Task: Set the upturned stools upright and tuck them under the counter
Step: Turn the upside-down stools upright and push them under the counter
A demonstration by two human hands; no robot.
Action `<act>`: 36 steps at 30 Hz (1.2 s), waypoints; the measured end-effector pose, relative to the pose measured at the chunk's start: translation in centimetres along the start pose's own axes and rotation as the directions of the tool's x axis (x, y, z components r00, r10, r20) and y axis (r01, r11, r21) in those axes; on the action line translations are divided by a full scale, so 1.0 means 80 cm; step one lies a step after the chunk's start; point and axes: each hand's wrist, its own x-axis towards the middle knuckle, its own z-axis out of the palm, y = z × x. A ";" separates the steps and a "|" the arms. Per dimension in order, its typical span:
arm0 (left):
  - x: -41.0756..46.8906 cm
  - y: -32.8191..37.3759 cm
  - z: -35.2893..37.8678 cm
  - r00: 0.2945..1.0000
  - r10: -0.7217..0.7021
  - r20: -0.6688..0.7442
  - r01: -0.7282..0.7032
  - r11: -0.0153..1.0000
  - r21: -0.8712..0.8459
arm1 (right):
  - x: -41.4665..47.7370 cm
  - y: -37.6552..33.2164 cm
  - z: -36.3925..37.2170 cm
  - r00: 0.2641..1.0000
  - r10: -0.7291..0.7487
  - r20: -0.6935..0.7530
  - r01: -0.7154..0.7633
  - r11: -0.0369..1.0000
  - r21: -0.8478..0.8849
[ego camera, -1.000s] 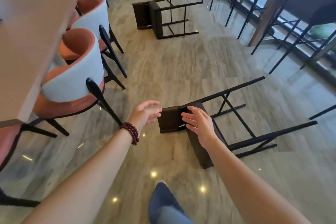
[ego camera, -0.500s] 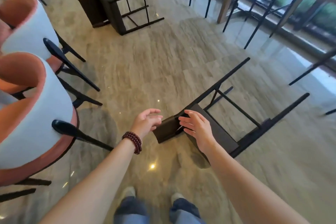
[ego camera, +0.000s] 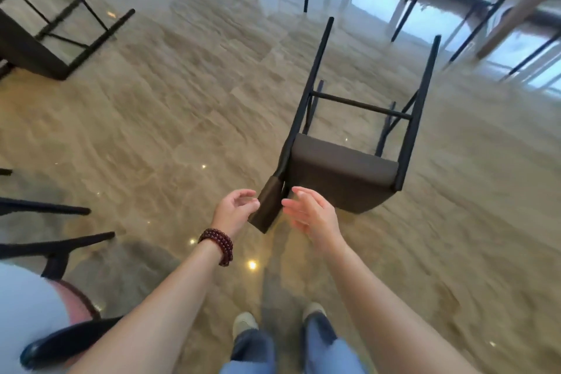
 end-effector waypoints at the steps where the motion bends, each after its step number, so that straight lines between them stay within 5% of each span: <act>1: 0.015 -0.009 0.003 1.000 0.014 0.007 -0.014 1.000 0.023 | 0.010 0.011 0.004 1.000 0.009 -0.015 -0.009 1.000 0.011; 12: 0.196 -0.150 0.041 0.988 0.127 -0.084 -0.090 0.933 0.349 | 0.193 0.193 0.019 0.983 0.135 -0.129 -0.118 0.984 0.130; 20: 0.298 -0.225 0.077 0.979 0.162 0.123 -0.196 0.591 0.783 | 0.338 0.367 0.047 0.911 0.366 -0.187 -0.298 0.901 0.314; 25: 0.307 -0.242 0.091 0.907 0.415 0.069 -0.241 0.380 0.893 | 0.420 0.448 0.079 0.855 0.516 -0.042 -0.435 0.760 0.482; 32: 0.300 -0.253 0.091 0.854 0.517 0.063 -0.228 0.262 0.938 | 0.460 0.473 0.102 0.893 0.428 0.139 -0.357 0.485 0.798; 36: 0.297 -0.253 0.091 0.841 0.534 0.087 -0.261 0.260 0.930 | 0.462 0.464 0.103 0.833 0.533 0.147 -0.388 0.374 0.843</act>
